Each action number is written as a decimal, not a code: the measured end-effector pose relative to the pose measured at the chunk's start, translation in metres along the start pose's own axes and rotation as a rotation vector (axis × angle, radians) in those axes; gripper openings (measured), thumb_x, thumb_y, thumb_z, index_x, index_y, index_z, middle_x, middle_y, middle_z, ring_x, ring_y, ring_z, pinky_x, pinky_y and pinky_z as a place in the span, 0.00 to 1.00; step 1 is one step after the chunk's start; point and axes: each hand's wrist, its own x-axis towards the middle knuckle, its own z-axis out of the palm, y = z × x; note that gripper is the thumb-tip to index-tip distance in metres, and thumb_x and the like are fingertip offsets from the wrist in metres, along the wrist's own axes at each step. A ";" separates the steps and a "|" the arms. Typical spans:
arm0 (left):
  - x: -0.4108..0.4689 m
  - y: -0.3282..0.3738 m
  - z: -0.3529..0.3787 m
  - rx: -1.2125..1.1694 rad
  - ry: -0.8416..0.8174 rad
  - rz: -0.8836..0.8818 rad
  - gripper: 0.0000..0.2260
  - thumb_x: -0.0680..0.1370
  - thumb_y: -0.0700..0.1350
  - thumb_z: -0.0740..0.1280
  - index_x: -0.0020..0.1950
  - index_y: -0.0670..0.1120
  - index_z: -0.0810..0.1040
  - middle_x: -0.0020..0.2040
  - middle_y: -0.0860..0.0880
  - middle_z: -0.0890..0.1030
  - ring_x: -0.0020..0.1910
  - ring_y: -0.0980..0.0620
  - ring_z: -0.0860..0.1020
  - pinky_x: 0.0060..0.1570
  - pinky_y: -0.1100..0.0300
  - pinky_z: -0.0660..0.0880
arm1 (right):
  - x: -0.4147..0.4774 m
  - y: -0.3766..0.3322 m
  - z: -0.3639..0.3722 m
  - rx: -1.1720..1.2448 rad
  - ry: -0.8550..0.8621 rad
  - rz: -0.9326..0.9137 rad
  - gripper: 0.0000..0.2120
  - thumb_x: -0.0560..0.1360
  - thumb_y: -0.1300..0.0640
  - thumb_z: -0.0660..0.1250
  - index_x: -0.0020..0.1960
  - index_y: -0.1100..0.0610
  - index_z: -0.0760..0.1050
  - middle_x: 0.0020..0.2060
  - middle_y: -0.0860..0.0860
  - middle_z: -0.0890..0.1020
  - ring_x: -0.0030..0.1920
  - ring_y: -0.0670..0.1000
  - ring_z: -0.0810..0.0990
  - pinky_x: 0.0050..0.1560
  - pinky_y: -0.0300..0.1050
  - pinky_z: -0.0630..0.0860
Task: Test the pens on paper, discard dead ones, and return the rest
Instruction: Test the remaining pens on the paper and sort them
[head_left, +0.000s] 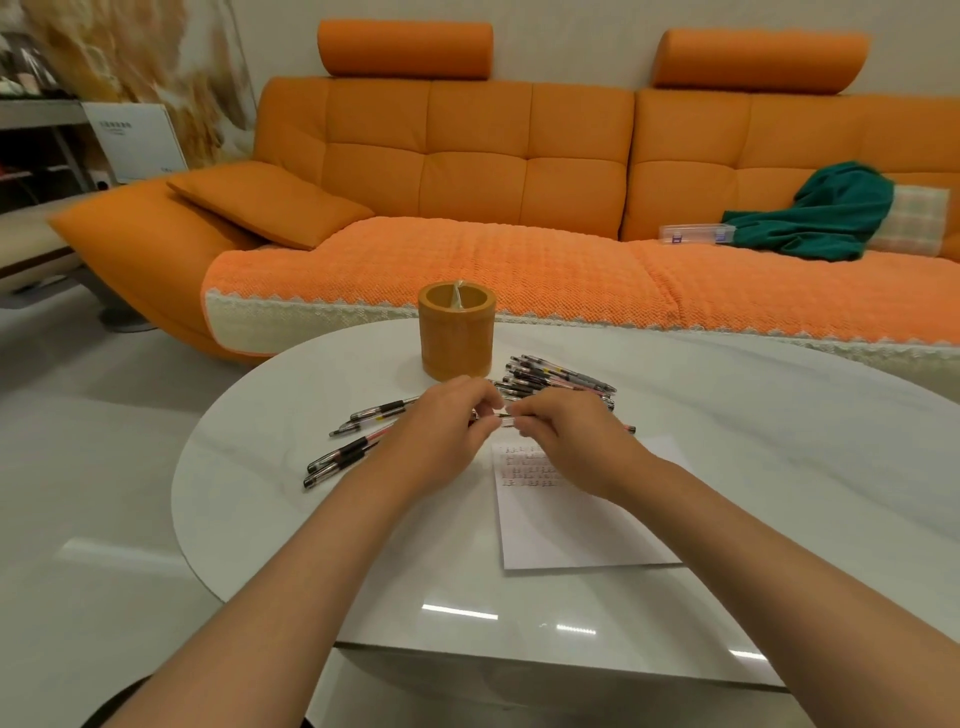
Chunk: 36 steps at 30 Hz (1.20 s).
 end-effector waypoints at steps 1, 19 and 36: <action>0.000 0.001 0.000 0.001 -0.016 -0.031 0.07 0.81 0.49 0.67 0.59 0.53 0.76 0.50 0.57 0.78 0.46 0.58 0.76 0.46 0.63 0.75 | -0.004 0.005 -0.003 -0.003 0.001 0.019 0.12 0.82 0.56 0.62 0.62 0.53 0.80 0.50 0.48 0.82 0.49 0.48 0.78 0.50 0.42 0.73; 0.017 0.019 0.029 -0.070 -0.105 -0.026 0.09 0.79 0.48 0.71 0.58 0.56 0.83 0.42 0.62 0.79 0.42 0.58 0.77 0.42 0.63 0.72 | -0.029 0.038 -0.015 -0.190 -0.001 -0.064 0.15 0.84 0.50 0.55 0.65 0.50 0.76 0.52 0.47 0.78 0.51 0.50 0.77 0.48 0.48 0.73; 0.023 0.031 0.034 -0.312 -0.195 -0.121 0.02 0.78 0.48 0.72 0.46 0.52 0.84 0.34 0.59 0.83 0.33 0.63 0.78 0.34 0.68 0.72 | -0.031 0.049 -0.019 -0.160 -0.108 -0.074 0.10 0.83 0.48 0.59 0.50 0.52 0.75 0.40 0.45 0.76 0.41 0.48 0.73 0.41 0.48 0.72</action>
